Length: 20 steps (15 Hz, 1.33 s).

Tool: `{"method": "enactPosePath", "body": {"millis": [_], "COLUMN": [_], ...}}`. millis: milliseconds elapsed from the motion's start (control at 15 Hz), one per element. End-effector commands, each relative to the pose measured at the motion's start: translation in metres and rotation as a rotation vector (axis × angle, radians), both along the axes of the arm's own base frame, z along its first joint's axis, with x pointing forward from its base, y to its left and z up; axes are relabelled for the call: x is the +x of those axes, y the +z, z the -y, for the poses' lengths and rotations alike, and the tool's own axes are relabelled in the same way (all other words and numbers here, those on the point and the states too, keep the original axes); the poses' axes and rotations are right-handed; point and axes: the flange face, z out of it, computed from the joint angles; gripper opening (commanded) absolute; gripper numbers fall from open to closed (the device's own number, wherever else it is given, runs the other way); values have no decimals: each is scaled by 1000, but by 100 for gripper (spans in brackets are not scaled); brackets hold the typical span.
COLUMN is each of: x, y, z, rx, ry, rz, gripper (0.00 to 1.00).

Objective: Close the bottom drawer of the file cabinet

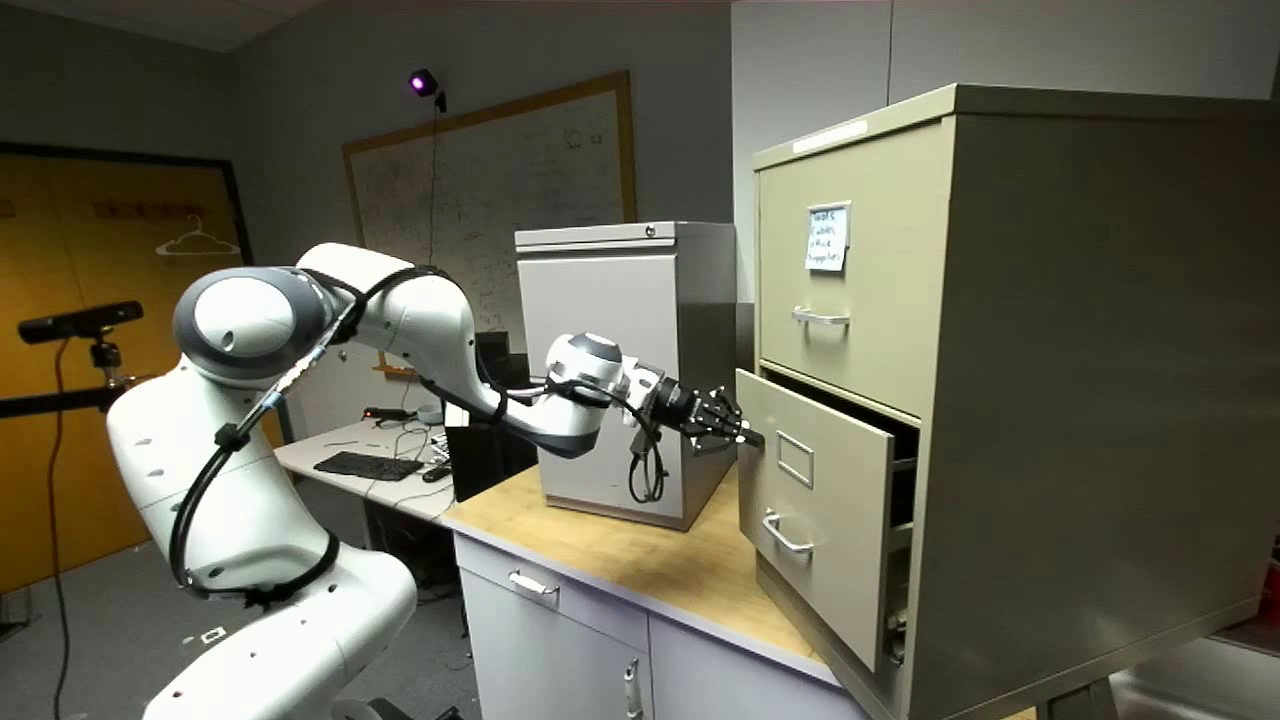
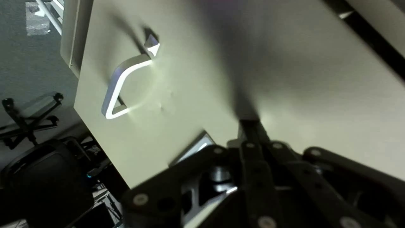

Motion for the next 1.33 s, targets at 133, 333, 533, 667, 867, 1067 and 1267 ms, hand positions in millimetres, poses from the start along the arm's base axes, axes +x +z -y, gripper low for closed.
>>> {"method": "enactPosePath", "body": {"millis": [133,333,533,667,867,1067,1267], "x": [19,21,26,28,26,24,24], "y": [22,20,1,-4,0,11,18], "z": [18,19,21,18,21,23,26], "rx": [-39,-33,3,50,83,104,104], "ry": [78,106,139,195,211,208,185], "rz": [15,2,-67,-124,-182,-192,-173], "gripper": [0,0,0,0,0,0,0]}}
